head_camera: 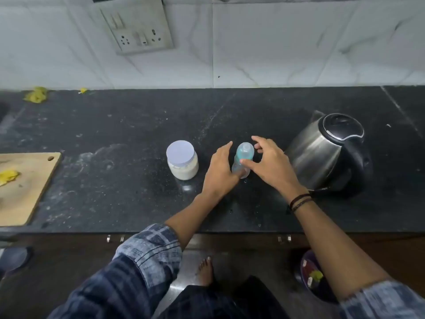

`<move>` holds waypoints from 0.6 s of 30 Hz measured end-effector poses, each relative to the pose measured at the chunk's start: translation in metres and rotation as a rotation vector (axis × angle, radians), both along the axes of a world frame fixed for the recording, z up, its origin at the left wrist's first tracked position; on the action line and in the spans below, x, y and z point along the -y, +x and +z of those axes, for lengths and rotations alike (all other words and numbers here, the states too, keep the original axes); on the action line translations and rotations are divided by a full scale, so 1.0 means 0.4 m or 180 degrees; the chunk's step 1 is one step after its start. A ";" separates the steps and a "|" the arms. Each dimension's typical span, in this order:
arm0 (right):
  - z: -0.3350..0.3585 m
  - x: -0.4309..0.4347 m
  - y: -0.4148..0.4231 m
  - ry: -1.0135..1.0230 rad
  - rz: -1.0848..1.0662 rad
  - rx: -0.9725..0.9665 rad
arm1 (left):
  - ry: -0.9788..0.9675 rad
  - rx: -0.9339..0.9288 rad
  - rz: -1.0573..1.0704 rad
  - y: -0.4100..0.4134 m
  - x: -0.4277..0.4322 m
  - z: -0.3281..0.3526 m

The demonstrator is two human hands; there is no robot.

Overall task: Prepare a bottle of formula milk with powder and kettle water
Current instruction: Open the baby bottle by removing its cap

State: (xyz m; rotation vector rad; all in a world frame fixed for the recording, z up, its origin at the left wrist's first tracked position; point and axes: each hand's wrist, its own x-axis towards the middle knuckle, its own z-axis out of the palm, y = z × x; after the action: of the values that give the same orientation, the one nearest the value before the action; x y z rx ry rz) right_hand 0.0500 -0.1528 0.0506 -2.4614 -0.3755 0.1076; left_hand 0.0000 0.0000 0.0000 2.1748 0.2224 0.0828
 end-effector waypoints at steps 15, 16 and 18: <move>-0.039 -0.032 0.047 -0.0266 0.0345 0.0063 | -0.0566 -0.0290 0.0200 0.061 0.044 -0.071; -0.040 -0.031 0.053 -0.0278 0.0354 0.0075 | -0.0592 -0.0298 0.0172 0.063 0.042 -0.077; -0.042 -0.033 0.062 -0.0275 0.0356 0.0057 | -0.0553 -0.0340 0.0122 0.063 0.039 -0.078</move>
State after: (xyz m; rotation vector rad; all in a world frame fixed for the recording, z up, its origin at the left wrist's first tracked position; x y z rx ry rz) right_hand 0.0749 -0.1394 0.0336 -2.5272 -0.5267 0.1519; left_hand 0.0250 -0.0157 -0.0311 2.0042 0.3205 -0.0303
